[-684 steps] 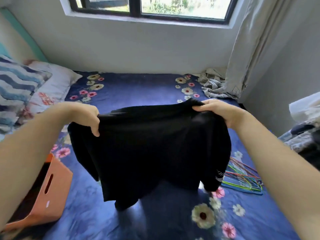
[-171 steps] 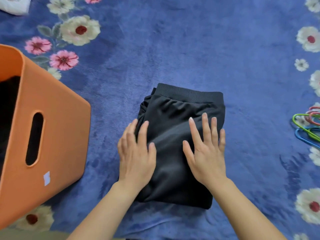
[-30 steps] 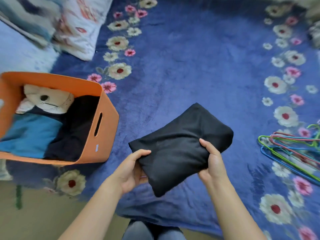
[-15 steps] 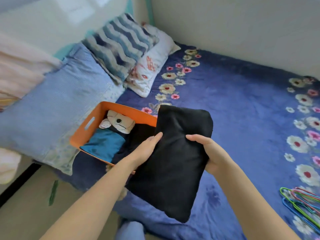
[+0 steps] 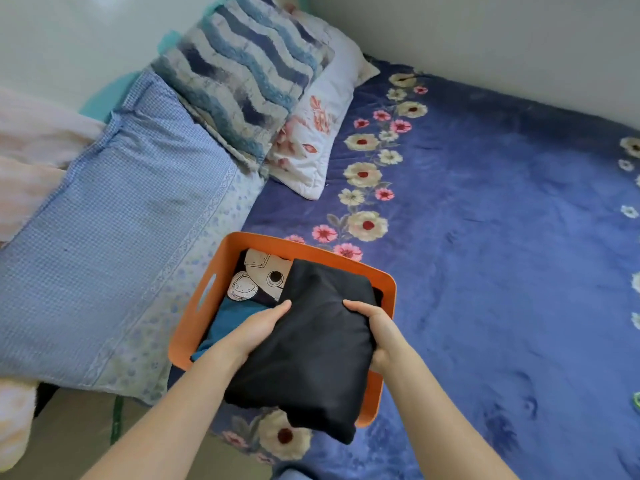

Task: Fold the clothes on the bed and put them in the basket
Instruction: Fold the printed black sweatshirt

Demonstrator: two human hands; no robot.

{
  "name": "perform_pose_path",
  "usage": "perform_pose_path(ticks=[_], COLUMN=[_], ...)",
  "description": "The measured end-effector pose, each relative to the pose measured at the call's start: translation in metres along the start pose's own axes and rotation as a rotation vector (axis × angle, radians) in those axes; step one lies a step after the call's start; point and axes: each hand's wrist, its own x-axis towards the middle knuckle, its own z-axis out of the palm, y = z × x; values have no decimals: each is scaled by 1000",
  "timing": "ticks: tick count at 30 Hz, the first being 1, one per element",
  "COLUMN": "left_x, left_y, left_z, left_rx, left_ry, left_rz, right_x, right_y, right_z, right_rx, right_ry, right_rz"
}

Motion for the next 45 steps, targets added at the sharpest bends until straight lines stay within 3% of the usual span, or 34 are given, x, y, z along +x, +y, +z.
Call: perform_pose_path(ticks=[5, 11, 19, 23, 26, 28, 30, 31, 33, 35, 40, 43, 45], left_x=[37, 74, 74, 80, 73, 61, 44, 36, 26, 27, 48, 48, 43], left_y=[10, -21, -25, -26, -28, -29, -31, -32, -35, -40, -55, -59, -53], left_z=[8, 14, 41, 47, 43, 38, 30, 26, 18, 8, 1, 18, 26], left_rx=[209, 121, 52, 160, 307, 470, 634, 718, 917, 1185, 1642, 1642, 1569], left_ry=[-35, -39, 106, 151, 157, 187, 179, 115, -75, -188, -123, -79, -59], left_rz=[197, 238, 388, 395, 330, 386, 562, 651, 745, 755, 592, 521, 514], right_x=[40, 74, 73, 88, 77, 56, 32, 25, 23, 31, 61, 66, 56], right_y=[0, 14, 17, 16, 20, 32, 47, 51, 56, 54, 57, 59, 46], right_z=[-5, -3, -3, 2, 0, -2, -7, -10, -20, -27, -17, -12, -8], right_rx=[-2, -31, -110, -415, -602, -833, -1206, -1390, -1710, -1913, -2155, -2240, -2168], right_ry=[139, 355, 458, 590, 570, 535, 445, 348, 191, 164, 274, 305, 277], right_rz=[-46, -190, -426, -408, -391, -536, -751, -778, -645, -537, -387, -299, -355])
